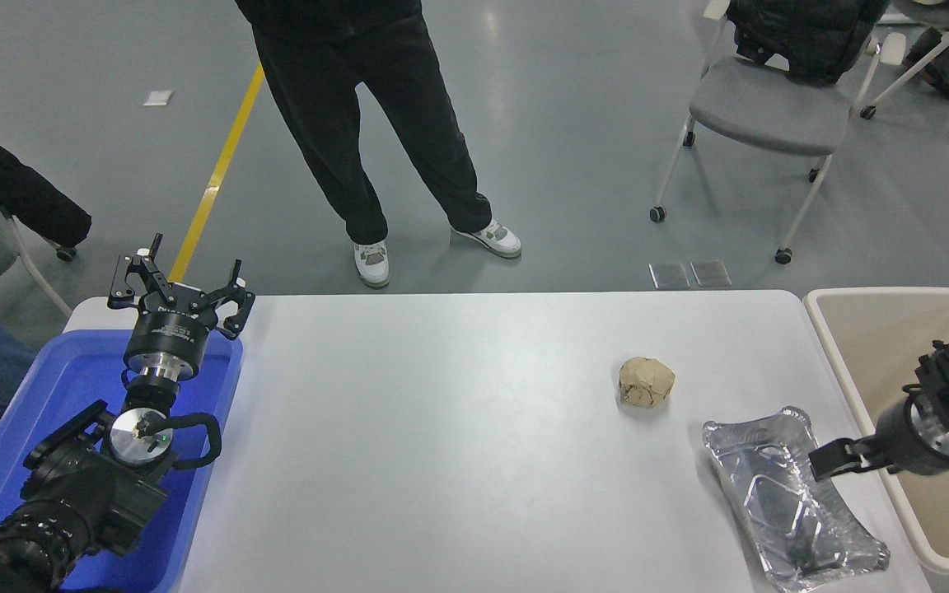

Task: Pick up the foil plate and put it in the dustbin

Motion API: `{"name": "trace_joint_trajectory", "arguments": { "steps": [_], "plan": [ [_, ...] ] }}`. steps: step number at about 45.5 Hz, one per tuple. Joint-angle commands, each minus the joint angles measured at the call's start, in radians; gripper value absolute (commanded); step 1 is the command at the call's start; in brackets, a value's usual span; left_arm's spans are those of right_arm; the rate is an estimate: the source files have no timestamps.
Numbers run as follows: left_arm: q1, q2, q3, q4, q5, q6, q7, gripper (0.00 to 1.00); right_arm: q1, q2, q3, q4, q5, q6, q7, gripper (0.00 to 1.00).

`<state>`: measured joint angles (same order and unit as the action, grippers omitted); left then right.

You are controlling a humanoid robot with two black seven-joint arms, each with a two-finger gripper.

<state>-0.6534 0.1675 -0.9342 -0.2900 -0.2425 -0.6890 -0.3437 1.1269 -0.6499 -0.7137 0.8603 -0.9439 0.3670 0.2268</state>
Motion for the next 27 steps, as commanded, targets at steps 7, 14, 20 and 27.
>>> {"name": "trace_joint_trajectory", "arguments": {
  "steps": [7, 14, 20, 27],
  "plan": [
    [0.000, 0.000, 0.000, 0.000, 0.000, 0.000, 0.000, 0.99, -0.108, -0.002, 0.051, -0.075, -0.003, -0.091, 0.002, 1.00],
    [0.000, 0.000, 0.000, 0.000, 0.000, 0.000, 0.002, 0.99, -0.122, 0.001, 0.049, -0.081, -0.010, -0.100, 0.002, 1.00],
    [0.000, 0.000, 0.000, 0.000, 0.000, 0.000, 0.000, 0.99, -0.125, 0.010, 0.056, -0.073, -0.009, -0.100, 0.002, 1.00],
    [0.000, 0.000, 0.000, 0.000, 0.000, 0.000, 0.000, 0.99, -0.130, 0.018, 0.082, -0.067, -0.006, -0.100, 0.002, 1.00]
  ]
}}
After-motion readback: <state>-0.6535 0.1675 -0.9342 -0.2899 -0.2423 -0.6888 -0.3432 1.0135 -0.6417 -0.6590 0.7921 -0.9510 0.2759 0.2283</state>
